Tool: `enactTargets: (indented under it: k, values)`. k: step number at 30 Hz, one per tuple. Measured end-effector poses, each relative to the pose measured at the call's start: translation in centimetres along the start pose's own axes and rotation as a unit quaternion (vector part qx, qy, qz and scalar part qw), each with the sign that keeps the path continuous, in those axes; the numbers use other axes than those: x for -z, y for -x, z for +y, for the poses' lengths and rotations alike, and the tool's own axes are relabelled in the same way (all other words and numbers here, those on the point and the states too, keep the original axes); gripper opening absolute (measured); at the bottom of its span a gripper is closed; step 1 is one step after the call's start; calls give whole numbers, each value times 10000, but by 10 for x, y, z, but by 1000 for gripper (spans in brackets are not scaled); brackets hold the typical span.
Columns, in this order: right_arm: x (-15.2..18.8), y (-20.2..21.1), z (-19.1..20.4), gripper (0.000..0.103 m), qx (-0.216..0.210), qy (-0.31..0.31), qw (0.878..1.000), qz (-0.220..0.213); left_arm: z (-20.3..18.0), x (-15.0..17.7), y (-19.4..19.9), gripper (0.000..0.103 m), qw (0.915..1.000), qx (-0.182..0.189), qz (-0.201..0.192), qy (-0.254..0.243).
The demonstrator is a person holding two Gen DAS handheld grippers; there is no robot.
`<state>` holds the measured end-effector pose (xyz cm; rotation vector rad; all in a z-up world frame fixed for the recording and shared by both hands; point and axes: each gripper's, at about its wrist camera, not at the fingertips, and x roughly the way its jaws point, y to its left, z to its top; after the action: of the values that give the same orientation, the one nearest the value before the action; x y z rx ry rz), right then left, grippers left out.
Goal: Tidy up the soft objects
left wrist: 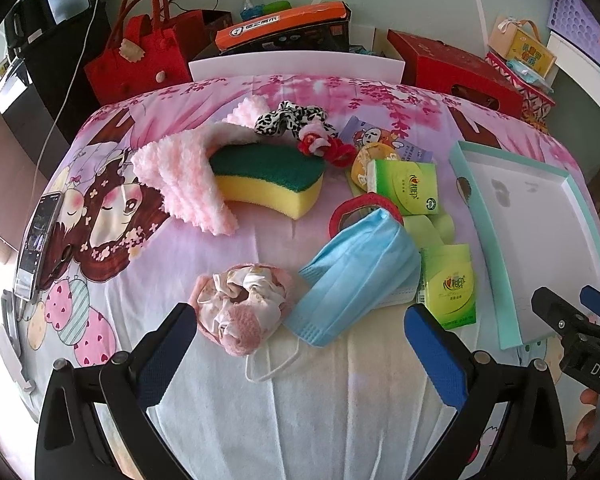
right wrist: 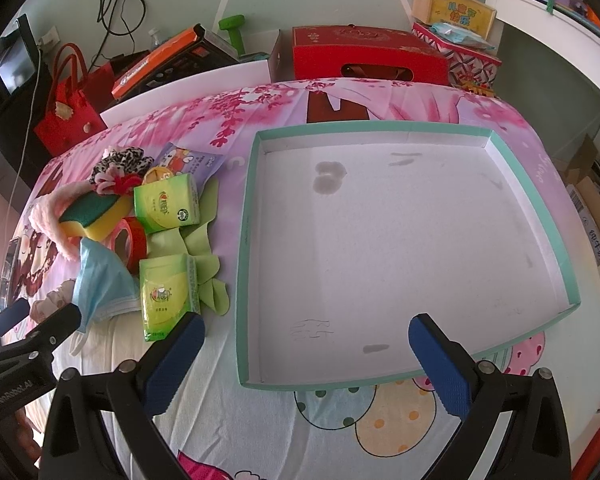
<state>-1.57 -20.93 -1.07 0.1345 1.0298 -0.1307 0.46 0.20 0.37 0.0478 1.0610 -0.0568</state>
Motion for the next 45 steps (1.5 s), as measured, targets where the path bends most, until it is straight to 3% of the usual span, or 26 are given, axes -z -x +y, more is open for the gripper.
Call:
enactTargets:
  k: [39,45]
  values:
    - [-1,1,0,103,-7,1,10000,19,9,-2,5,103,9999,35,-109,101]
    - [0,11,6,103,-50,63,9996,-263,26,-7,16,103,9986,70,-356,383]
